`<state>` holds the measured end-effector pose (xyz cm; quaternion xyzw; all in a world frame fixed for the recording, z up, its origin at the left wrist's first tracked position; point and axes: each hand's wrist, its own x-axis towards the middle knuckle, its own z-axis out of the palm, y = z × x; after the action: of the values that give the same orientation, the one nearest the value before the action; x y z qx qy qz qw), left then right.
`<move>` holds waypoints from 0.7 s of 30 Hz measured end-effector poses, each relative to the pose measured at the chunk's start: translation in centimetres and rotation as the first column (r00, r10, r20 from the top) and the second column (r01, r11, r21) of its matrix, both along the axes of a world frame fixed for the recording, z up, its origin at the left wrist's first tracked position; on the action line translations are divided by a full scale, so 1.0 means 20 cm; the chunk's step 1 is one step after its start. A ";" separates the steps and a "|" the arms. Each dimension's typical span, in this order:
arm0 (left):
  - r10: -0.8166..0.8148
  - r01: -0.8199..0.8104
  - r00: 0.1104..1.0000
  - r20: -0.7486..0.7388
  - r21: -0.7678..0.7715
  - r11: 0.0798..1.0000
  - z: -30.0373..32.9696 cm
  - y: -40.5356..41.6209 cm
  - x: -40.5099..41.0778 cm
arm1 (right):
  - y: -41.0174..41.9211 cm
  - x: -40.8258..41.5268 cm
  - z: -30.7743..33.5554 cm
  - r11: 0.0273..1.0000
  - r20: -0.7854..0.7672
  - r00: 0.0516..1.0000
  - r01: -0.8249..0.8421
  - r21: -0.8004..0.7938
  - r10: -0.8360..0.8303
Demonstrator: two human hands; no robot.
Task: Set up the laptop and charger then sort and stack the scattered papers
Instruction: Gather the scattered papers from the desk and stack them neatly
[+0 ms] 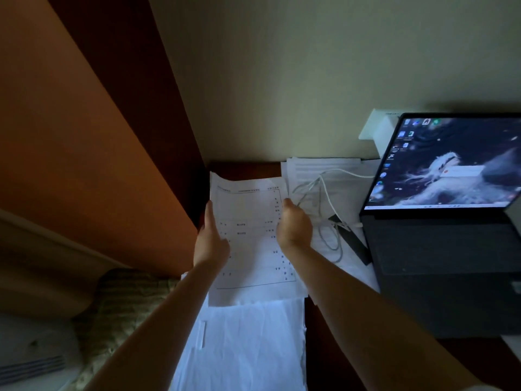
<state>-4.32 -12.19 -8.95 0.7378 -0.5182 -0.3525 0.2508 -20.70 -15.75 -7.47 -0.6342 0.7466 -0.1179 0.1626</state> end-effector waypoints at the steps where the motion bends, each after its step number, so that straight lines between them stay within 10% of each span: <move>1: -0.022 0.021 0.999 0.036 0.017 1.000 -0.01 -0.01 -0.01 | 0.01 -0.01 -0.01 1.000 0.001 1.000 0.013 0.025 -0.013; 7: -0.053 0.037 0.948 0.315 0.055 0.998 0.01 -0.05 -0.08 | 0.09 -0.03 -0.07 0.994 -0.154 0.988 0.046 0.098 -0.030; 21: 0.191 -0.198 0.977 0.097 0.080 0.977 0.04 0.01 -0.06 | 0.03 -0.04 0.13 1.000 -0.216 0.976 0.027 0.005 -0.025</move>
<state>-5.45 -11.89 -8.15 0.8103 -0.4377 -0.3162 0.2276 -21.40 -15.19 -4.89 -0.6327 0.7686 -0.0474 0.0813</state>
